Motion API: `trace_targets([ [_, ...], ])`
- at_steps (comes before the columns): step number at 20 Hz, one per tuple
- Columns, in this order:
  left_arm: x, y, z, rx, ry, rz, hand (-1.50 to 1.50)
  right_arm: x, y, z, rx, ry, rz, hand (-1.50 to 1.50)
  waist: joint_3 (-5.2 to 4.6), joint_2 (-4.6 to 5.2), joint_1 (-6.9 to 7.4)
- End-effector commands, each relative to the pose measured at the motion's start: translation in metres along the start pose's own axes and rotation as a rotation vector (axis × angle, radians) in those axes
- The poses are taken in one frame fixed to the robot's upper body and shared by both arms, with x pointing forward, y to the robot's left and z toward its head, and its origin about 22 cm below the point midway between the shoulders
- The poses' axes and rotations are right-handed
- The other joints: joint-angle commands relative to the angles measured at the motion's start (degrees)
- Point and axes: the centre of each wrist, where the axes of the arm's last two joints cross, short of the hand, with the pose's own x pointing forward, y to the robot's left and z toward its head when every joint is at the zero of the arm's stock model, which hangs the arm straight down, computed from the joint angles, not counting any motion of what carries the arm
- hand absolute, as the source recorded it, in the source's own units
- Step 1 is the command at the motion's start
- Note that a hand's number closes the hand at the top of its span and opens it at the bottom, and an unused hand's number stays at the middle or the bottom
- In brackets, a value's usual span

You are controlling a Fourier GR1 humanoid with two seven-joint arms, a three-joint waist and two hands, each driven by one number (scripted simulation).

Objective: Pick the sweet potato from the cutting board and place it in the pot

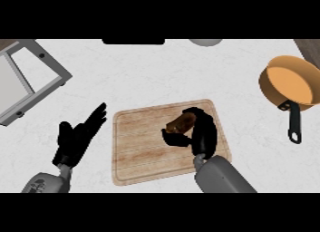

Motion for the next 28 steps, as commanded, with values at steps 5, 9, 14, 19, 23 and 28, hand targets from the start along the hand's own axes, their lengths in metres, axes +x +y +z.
trace_targets([
  [5,-0.009,-0.009,0.018,0.000,-0.018,-0.018,0.00,-0.036,0.020,0.013,-0.021,-0.072,-0.023,1.50,0.51,0.92,0.41],
  [9,-0.012,-0.001,0.008,0.026,0.008,0.016,0.00,-0.054,-0.072,-0.022,-0.002,-0.250,-0.036,1.50,0.71,0.83,-1.59],
  [14,-0.012,0.007,0.009,0.067,0.013,0.031,0.00,-0.045,-0.122,-0.048,-0.014,-0.318,-0.100,1.50,1.69,0.28,-5.34],
  [19,-0.019,0.014,0.016,0.097,0.027,0.044,0.00,-0.059,-0.195,-0.071,0.022,-0.398,-0.138,1.50,1.59,0.63,-5.79],
  [23,-0.015,0.020,0.016,0.111,0.012,0.040,0.00,-0.077,-0.264,-0.083,0.070,-0.487,-0.128,1.50,1.38,0.56,-6.66],
  [28,-0.017,0.022,0.021,0.087,0.013,0.037,0.00,-0.109,-0.369,-0.092,0.052,-0.587,-0.142,1.50,1.15,0.86,-5.14],
])
